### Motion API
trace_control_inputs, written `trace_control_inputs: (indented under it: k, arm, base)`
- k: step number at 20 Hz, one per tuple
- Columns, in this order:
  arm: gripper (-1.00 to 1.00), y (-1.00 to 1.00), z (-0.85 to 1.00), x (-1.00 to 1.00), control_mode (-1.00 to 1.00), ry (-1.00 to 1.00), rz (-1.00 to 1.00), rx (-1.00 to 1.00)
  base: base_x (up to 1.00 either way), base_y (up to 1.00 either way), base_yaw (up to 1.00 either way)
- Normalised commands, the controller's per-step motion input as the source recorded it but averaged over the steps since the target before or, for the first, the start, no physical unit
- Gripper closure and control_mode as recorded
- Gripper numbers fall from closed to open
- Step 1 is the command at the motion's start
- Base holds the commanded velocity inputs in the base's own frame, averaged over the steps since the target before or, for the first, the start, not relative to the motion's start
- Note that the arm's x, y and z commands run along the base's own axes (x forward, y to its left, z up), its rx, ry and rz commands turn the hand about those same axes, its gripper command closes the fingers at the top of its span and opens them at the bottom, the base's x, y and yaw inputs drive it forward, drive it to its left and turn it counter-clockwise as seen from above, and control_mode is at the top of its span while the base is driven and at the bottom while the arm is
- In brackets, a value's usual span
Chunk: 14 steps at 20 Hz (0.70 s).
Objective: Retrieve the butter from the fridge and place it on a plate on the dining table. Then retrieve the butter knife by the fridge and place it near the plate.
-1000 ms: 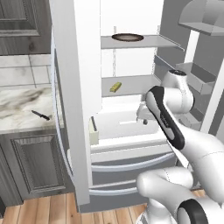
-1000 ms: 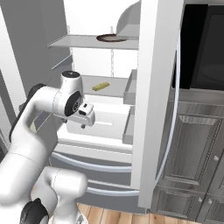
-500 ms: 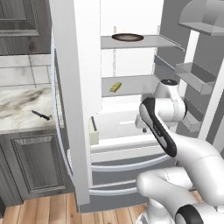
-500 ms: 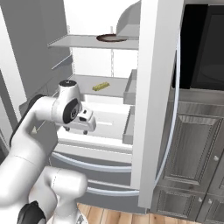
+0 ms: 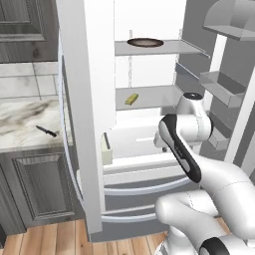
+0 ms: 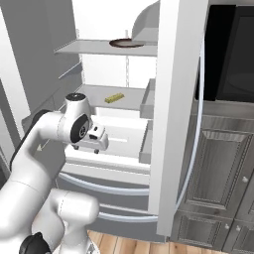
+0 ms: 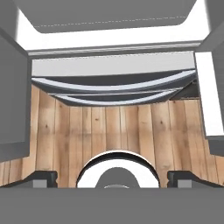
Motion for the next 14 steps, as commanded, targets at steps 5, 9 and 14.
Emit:
trace_control_inputs:
  k: [5,9,14]
  arm:
    - [-1.0,0.0,0.0,0.0,1.0,0.0,0.0,0.0]
    - [-1.0,0.0,0.0,0.0,1.0,0.0,0.0,0.0]
    - [-1.0,0.0,0.0,0.0,1.0,0.0,0.0,0.0]
  base:
    - [0.23,0.01,0.0]
    - [0.67,0.12,0.0]
    - [0.67,0.14,0.0]
